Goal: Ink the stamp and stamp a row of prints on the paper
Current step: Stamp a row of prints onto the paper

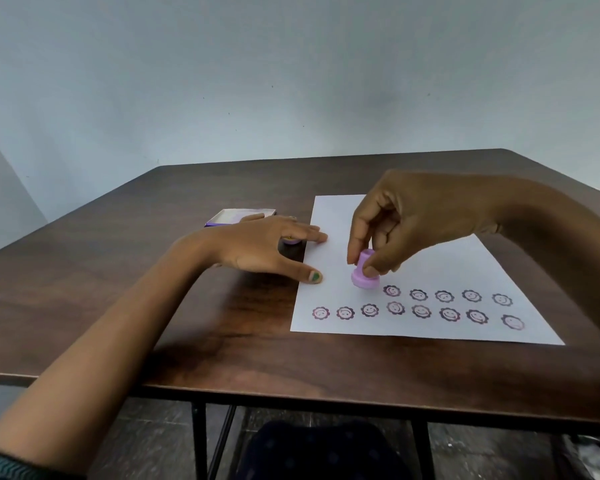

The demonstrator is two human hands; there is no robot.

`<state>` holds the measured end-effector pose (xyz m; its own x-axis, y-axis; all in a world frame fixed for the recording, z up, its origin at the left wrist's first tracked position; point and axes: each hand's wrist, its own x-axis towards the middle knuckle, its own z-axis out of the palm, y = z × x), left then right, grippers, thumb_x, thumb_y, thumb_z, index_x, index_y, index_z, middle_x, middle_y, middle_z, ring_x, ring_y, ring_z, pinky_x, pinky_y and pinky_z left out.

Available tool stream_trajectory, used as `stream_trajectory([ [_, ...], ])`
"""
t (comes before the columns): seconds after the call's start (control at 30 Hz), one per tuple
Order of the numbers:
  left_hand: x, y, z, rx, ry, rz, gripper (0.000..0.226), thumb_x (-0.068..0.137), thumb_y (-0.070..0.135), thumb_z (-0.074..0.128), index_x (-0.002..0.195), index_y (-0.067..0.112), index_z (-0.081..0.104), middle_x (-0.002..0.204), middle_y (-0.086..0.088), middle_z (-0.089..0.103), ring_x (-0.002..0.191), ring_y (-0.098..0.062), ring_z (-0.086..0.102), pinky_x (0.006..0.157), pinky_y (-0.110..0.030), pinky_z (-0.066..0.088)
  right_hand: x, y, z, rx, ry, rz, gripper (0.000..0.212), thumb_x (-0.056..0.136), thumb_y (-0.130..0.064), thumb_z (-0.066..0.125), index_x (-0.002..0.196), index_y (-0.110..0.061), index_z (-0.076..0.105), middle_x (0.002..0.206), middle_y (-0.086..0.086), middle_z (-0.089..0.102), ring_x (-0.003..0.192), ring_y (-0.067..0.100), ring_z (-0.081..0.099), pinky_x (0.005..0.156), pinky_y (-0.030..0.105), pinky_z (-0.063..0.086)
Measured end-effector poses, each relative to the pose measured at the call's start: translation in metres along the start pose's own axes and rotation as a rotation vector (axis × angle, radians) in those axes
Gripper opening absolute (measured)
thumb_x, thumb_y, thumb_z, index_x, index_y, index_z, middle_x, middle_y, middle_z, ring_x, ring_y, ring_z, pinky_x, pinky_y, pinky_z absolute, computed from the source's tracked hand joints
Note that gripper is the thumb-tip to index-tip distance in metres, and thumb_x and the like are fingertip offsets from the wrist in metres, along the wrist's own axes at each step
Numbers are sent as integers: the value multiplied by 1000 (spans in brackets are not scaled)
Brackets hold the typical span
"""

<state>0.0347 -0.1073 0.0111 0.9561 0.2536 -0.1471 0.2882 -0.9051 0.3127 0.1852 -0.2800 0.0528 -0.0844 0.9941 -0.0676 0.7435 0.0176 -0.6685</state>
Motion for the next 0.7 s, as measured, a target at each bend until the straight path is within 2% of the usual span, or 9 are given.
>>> stream_trajectory([
  [0.13, 0, 0, 0, -16, 5, -11, 81, 60, 71, 58, 135, 47, 39, 120, 34, 36, 119, 8, 29, 99, -18, 15, -1, -3, 2, -32, -8, 19, 13, 68, -15, 80, 79, -17, 75, 62, -7, 74, 54, 3, 67, 53, 10, 48],
  [0.3, -1, 0, 0, -10, 7, -12, 77, 65, 67, 62, 135, 45, 40, 113, 38, 39, 113, 4, 39, 106, -22, 21, 0, -4, 5, -87, -8, 22, 13, 67, -17, 80, 78, -19, 74, 60, -14, 72, 52, -1, 64, 52, 8, 48],
  [0.37, -1, 1, 0, -28, -2, -9, 81, 61, 70, 60, 135, 46, 40, 120, 37, 42, 112, 6, 39, 106, -23, 21, -1, -5, 5, -88, -11, 24, 13, 66, -18, 80, 78, -19, 74, 60, -14, 72, 52, -1, 64, 52, 8, 48],
  [0.47, -1, 0, 0, -44, -7, -8, 85, 56, 73, 59, 135, 46, 40, 142, 28, 36, 118, 5, 39, 107, -23, 21, -1, -5, 5, -91, -12, 28, 13, 67, -18, 80, 79, -19, 75, 61, -14, 72, 53, -1, 65, 52, 8, 48],
  [0.7, -1, -1, 0, -65, -22, -3, 87, 55, 74, 59, 135, 47, 39, 147, 26, 33, 122, 4, 37, 110, -26, 22, 1, -8, 6, -137, -13, 38, 13, 68, -18, 79, 80, -18, 74, 59, -16, 71, 51, -3, 61, 52, 7, 47],
])
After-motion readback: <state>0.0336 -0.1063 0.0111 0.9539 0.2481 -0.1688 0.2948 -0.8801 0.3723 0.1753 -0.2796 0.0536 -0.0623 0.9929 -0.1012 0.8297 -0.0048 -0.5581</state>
